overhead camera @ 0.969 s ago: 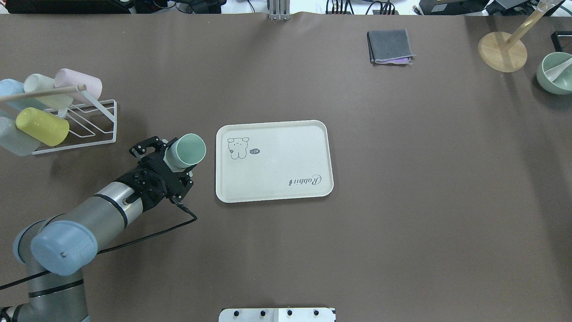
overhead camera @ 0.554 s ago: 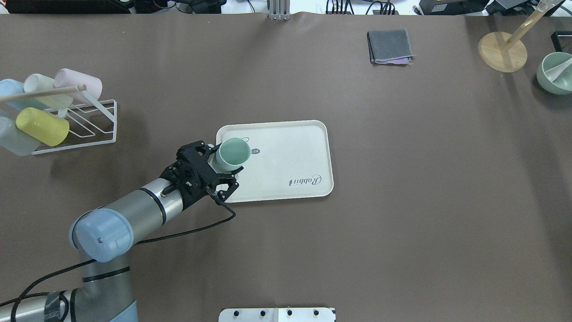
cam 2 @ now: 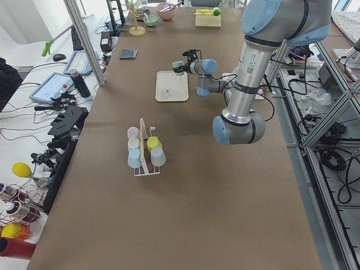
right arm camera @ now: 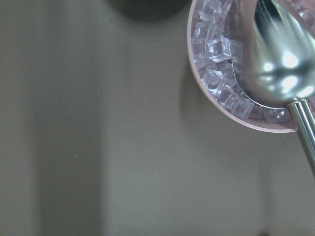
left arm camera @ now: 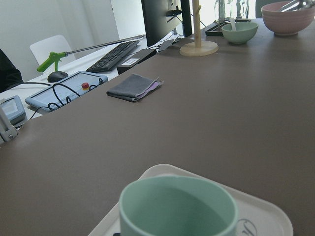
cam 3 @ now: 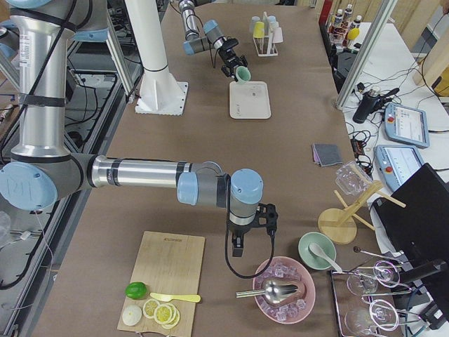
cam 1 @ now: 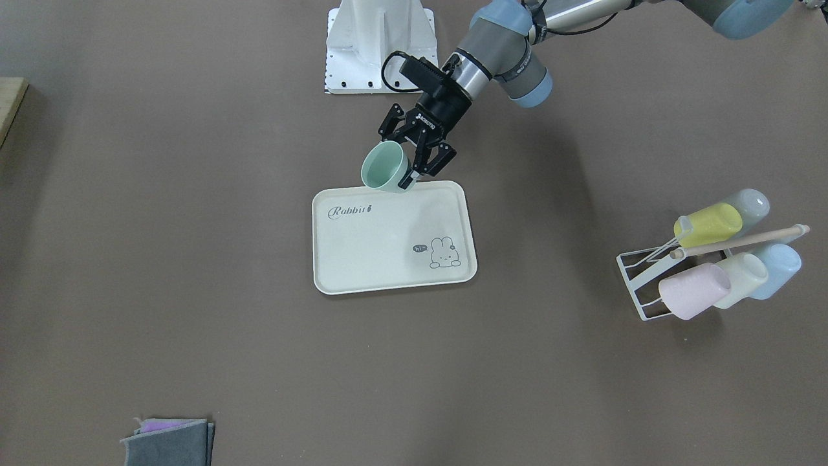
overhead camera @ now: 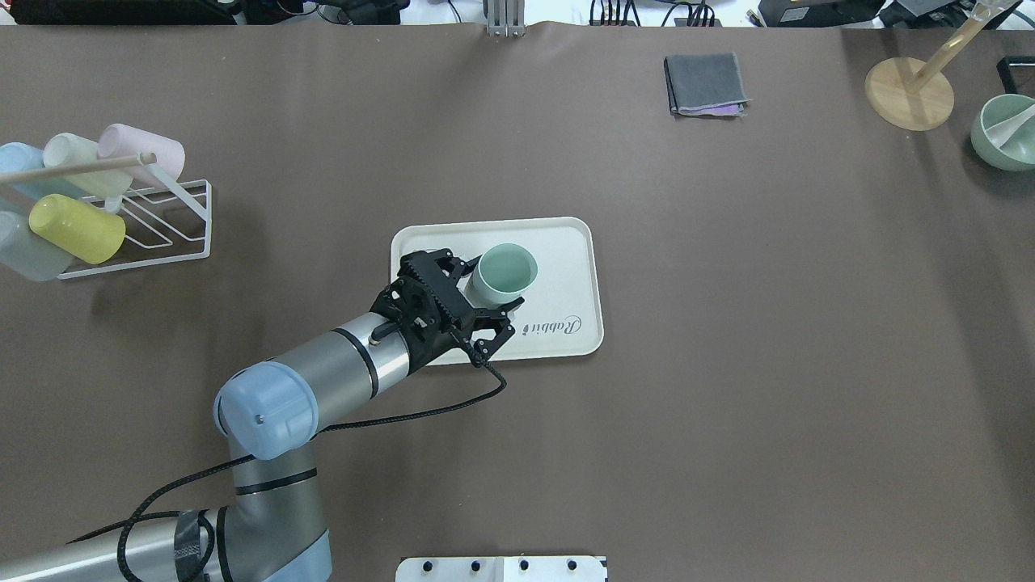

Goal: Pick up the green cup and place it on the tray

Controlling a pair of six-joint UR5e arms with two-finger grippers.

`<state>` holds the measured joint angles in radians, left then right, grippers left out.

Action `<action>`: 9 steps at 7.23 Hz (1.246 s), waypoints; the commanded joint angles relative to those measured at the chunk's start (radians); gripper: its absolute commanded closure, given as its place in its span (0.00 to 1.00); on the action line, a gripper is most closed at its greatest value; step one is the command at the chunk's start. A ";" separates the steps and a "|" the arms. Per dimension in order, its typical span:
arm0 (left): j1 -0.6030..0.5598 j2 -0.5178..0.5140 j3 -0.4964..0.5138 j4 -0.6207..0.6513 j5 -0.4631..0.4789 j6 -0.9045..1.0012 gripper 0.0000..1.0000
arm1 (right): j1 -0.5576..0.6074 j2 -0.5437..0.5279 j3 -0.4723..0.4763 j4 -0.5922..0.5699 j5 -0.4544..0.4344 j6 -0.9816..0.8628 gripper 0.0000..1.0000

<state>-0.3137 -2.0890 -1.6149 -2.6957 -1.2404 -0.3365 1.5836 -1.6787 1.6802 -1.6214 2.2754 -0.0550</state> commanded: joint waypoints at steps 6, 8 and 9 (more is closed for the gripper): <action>-0.040 -0.144 0.273 -0.176 0.034 -0.168 1.00 | 0.001 -0.001 0.001 0.000 0.001 0.000 0.00; -0.044 -0.157 0.321 -0.176 0.085 -0.168 1.00 | -0.001 -0.001 0.001 0.000 0.001 0.000 0.00; -0.044 -0.158 0.334 -0.176 0.119 -0.168 1.00 | -0.001 -0.001 0.001 0.000 0.001 0.000 0.00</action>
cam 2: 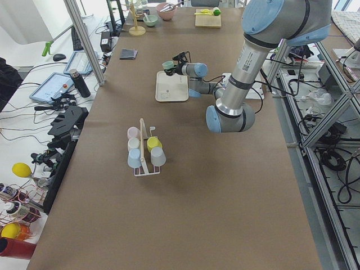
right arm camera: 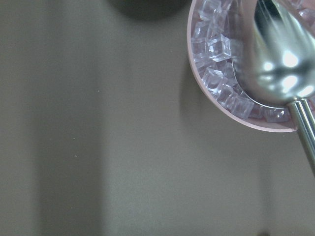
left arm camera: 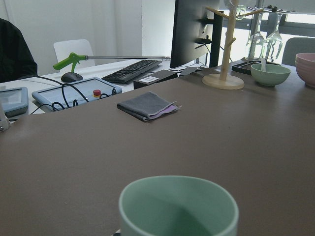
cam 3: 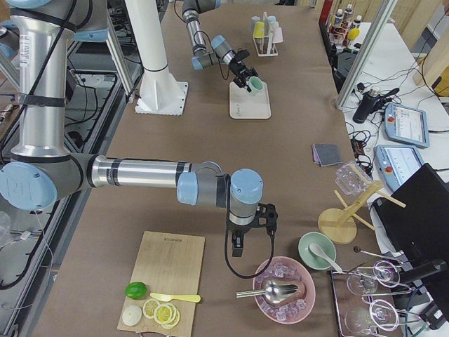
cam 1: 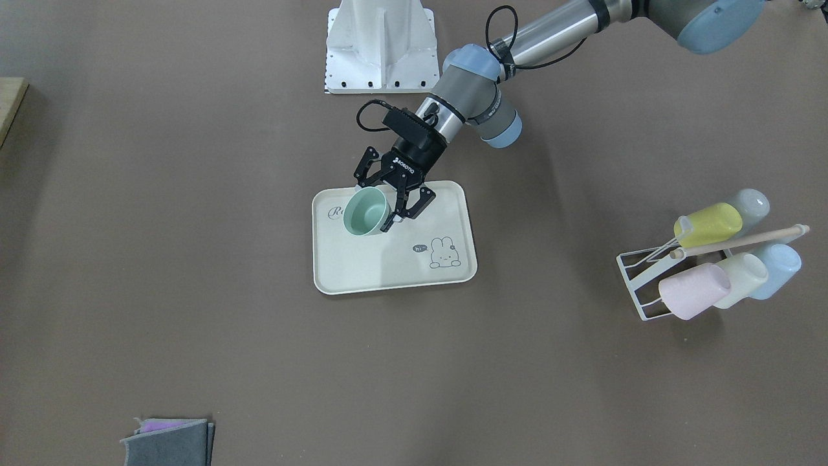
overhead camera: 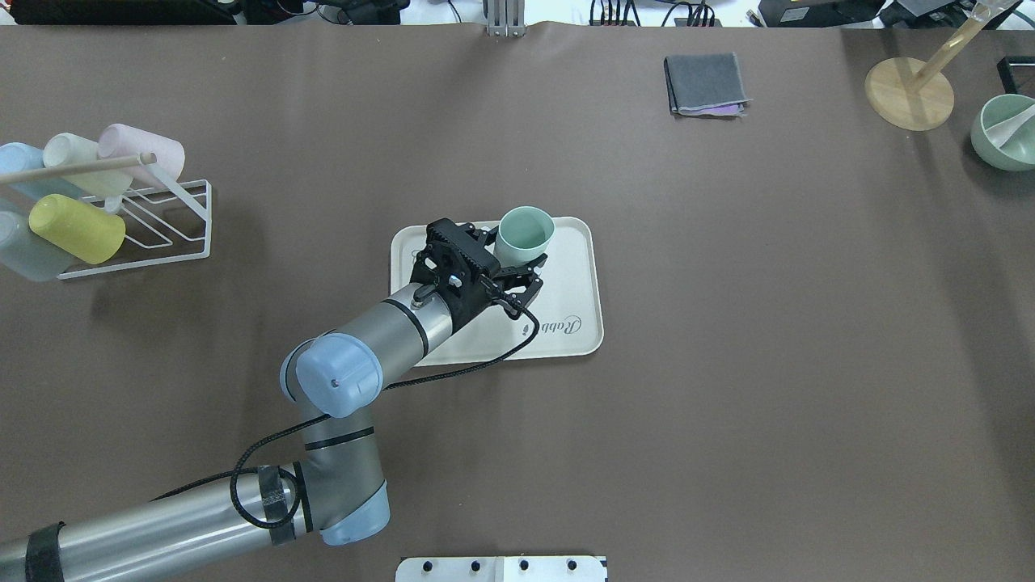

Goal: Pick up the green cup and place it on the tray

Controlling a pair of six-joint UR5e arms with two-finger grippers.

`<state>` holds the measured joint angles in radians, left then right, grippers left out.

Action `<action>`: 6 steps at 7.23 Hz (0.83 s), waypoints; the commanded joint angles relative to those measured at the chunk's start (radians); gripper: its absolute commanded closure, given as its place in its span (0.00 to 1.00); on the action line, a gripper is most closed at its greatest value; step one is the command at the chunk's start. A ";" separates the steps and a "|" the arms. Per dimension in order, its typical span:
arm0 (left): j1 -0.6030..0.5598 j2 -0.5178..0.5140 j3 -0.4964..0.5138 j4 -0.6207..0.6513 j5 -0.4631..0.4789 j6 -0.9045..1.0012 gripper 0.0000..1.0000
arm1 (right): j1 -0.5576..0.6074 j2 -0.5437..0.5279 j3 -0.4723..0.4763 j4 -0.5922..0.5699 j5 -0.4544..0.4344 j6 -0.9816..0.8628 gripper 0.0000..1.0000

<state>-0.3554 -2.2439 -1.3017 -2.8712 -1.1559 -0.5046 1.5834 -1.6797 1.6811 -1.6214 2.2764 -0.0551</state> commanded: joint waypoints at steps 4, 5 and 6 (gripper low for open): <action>0.001 -0.019 0.082 -0.025 0.044 0.000 1.00 | 0.000 0.005 0.000 0.000 0.000 0.000 0.00; 0.001 -0.019 0.091 -0.026 0.045 0.000 0.85 | 0.000 0.005 0.002 0.000 0.000 0.000 0.00; 0.001 -0.011 0.099 -0.026 0.071 -0.002 0.76 | 0.000 0.005 0.000 0.000 0.000 0.000 0.00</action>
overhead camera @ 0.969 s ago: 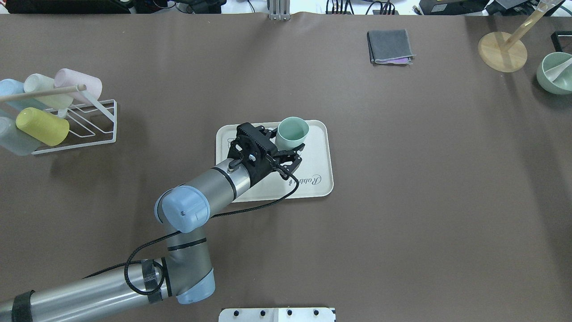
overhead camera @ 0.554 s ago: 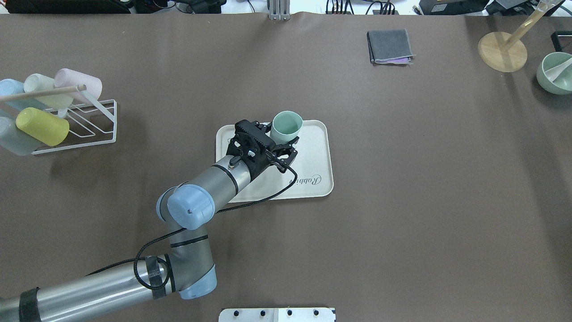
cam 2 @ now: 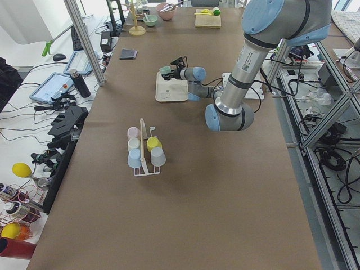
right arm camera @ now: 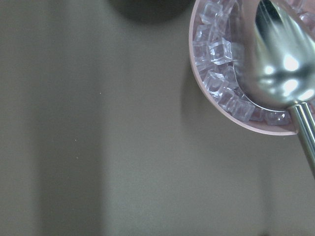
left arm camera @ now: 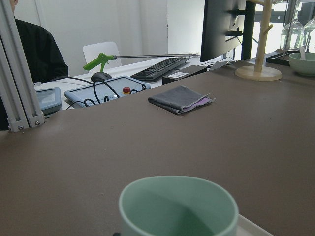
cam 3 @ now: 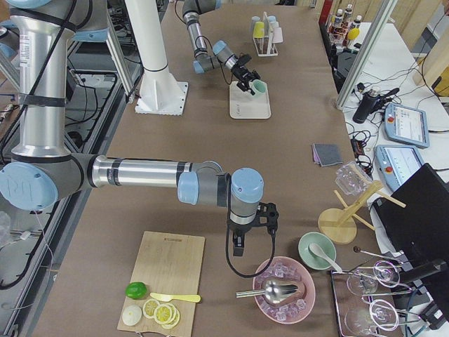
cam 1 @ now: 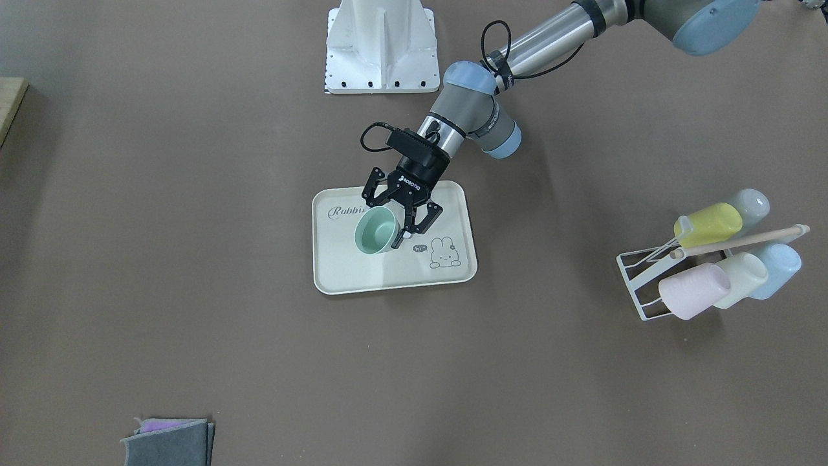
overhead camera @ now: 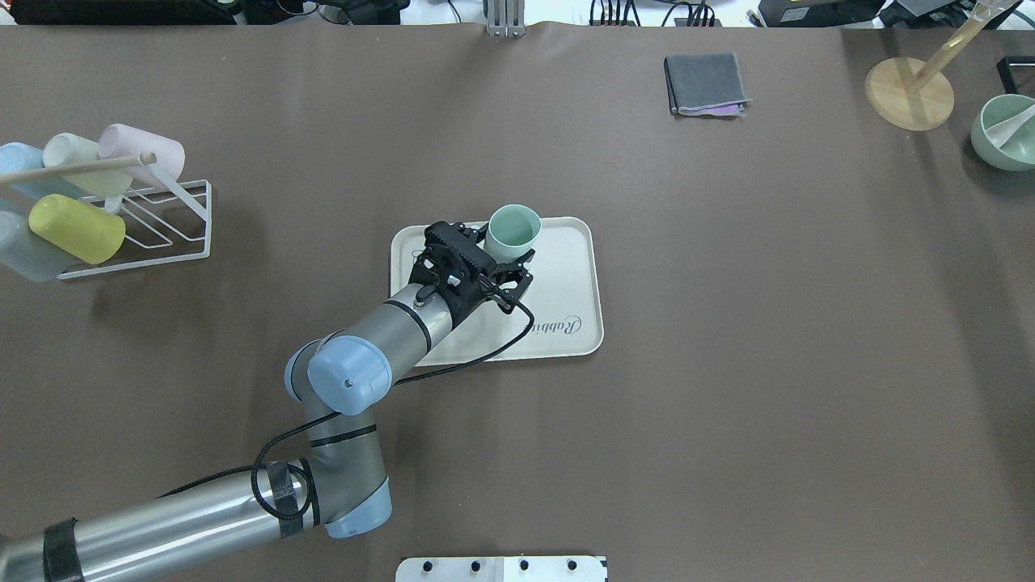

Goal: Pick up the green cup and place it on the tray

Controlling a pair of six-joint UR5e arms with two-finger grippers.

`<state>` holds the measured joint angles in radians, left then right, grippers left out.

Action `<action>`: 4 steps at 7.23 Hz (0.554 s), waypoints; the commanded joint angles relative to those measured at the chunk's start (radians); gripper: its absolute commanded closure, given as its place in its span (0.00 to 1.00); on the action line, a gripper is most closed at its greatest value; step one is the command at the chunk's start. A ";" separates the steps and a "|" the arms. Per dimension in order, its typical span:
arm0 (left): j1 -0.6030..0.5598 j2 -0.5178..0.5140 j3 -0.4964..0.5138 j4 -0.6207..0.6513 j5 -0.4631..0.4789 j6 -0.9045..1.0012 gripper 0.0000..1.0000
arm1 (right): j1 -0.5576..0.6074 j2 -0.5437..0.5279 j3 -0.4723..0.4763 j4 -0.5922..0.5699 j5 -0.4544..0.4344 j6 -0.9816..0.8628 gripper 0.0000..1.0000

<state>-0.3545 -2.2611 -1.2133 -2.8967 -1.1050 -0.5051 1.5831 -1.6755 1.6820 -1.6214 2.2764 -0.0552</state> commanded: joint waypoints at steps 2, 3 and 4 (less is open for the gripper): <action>0.002 0.012 0.011 -0.019 0.020 -0.001 0.57 | 0.000 0.000 0.001 0.000 -0.003 0.000 0.00; 0.003 0.014 0.011 -0.022 0.022 0.000 0.40 | 0.000 -0.001 -0.001 0.000 -0.003 0.000 0.00; 0.008 0.014 0.012 -0.039 0.024 0.000 0.24 | 0.000 -0.001 0.001 0.000 -0.003 0.000 0.00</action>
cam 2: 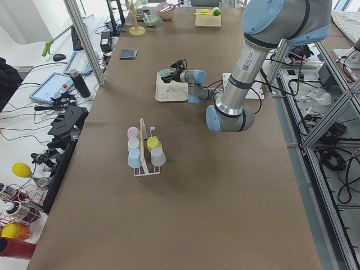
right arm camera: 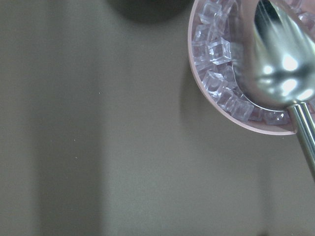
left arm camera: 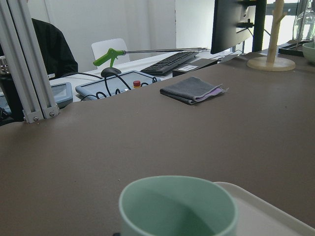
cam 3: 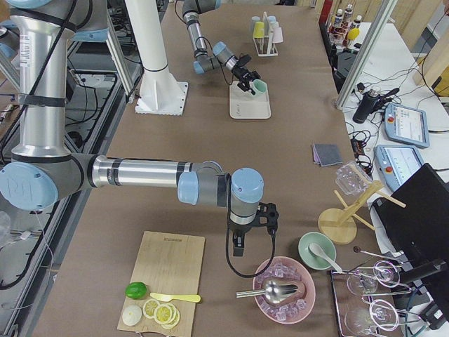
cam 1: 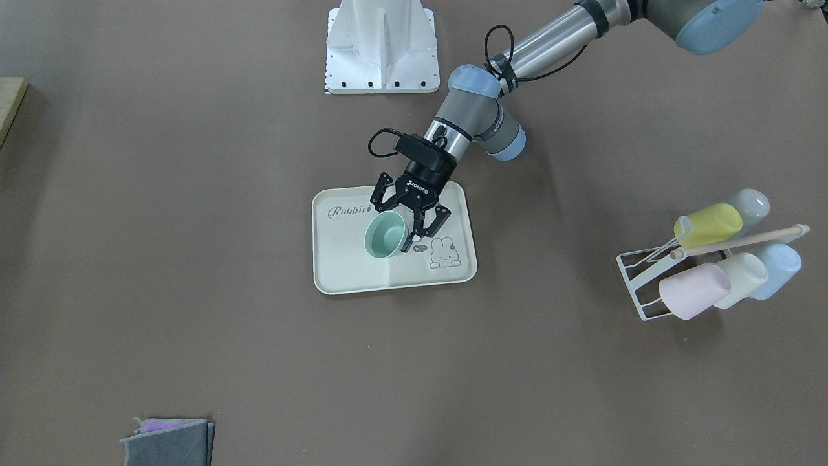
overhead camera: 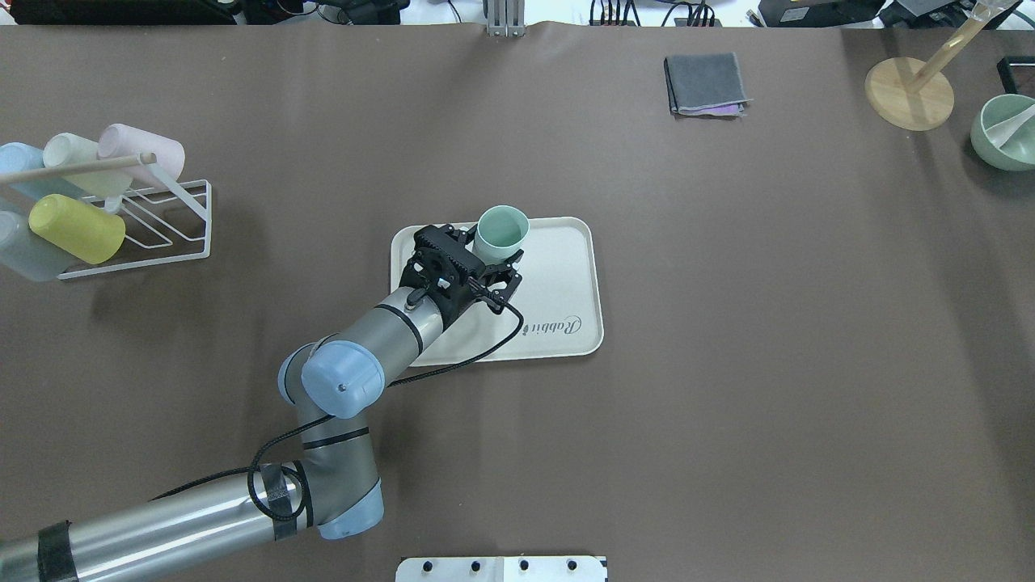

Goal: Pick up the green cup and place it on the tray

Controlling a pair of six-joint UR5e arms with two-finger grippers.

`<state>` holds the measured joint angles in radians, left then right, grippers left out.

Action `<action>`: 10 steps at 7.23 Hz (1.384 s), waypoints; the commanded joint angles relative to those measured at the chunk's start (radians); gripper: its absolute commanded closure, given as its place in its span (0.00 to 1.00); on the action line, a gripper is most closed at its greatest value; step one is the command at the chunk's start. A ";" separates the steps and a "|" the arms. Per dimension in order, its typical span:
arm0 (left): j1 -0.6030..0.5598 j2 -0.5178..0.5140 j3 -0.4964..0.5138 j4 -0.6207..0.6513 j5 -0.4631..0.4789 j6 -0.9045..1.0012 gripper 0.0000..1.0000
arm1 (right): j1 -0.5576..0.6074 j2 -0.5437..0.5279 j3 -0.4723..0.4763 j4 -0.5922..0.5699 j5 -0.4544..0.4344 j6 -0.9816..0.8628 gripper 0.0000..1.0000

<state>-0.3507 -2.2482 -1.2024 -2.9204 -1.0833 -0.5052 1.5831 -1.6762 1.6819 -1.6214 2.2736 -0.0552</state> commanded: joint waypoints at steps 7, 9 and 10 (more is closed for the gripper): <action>0.019 0.029 -0.038 -0.117 -0.003 0.001 0.02 | 0.000 0.000 -0.001 0.000 0.000 -0.002 0.00; 0.010 0.016 -0.147 -0.100 -0.012 -0.006 0.02 | 0.000 0.000 -0.001 0.000 0.000 -0.006 0.00; -0.022 0.000 -0.169 -0.068 -0.044 -0.007 0.02 | 0.000 0.000 -0.001 0.000 -0.008 -0.006 0.00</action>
<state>-0.3454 -2.2336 -1.3350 -3.0147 -1.1006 -0.5104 1.5831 -1.6767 1.6812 -1.6214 2.2715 -0.0604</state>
